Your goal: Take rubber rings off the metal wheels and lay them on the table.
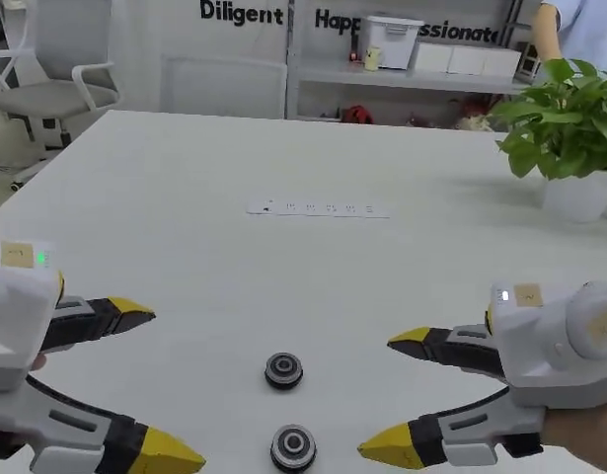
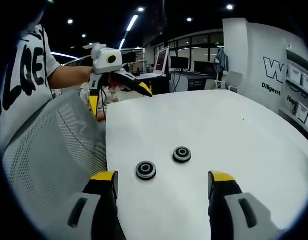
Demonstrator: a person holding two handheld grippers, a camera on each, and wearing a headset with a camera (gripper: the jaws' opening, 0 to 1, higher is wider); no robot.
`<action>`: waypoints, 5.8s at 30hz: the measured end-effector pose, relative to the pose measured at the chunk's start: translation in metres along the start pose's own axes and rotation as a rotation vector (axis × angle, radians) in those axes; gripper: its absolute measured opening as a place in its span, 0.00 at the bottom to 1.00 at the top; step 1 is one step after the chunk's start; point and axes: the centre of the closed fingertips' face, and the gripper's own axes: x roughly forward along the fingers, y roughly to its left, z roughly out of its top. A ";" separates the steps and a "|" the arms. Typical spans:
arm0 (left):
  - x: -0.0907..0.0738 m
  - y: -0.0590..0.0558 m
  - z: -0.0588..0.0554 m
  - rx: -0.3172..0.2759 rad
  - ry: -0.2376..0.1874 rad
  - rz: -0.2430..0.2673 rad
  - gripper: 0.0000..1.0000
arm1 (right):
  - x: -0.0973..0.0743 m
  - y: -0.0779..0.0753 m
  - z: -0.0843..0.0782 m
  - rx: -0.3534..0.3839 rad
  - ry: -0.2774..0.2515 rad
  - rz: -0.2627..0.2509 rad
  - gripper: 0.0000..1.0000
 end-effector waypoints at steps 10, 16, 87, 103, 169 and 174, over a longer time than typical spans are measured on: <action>0.004 0.000 -0.001 0.000 0.001 -0.013 1.00 | 0.008 0.000 -0.005 0.019 0.013 0.022 0.70; 0.010 -0.004 -0.002 -0.012 -0.002 -0.034 1.00 | 0.011 0.001 -0.010 0.025 0.016 0.029 0.68; 0.078 -0.031 -0.019 0.032 0.087 -0.220 0.74 | 0.054 0.021 -0.032 0.053 0.087 0.181 0.60; 0.088 -0.036 -0.024 0.045 0.119 -0.246 0.61 | 0.058 0.025 -0.035 0.045 0.093 0.204 0.53; 0.123 -0.043 -0.040 0.204 0.176 -0.209 0.14 | 0.066 0.034 -0.046 0.055 0.113 0.248 0.37; 0.123 -0.043 -0.040 0.200 0.172 -0.205 0.14 | 0.068 0.035 -0.044 0.032 0.113 0.247 0.34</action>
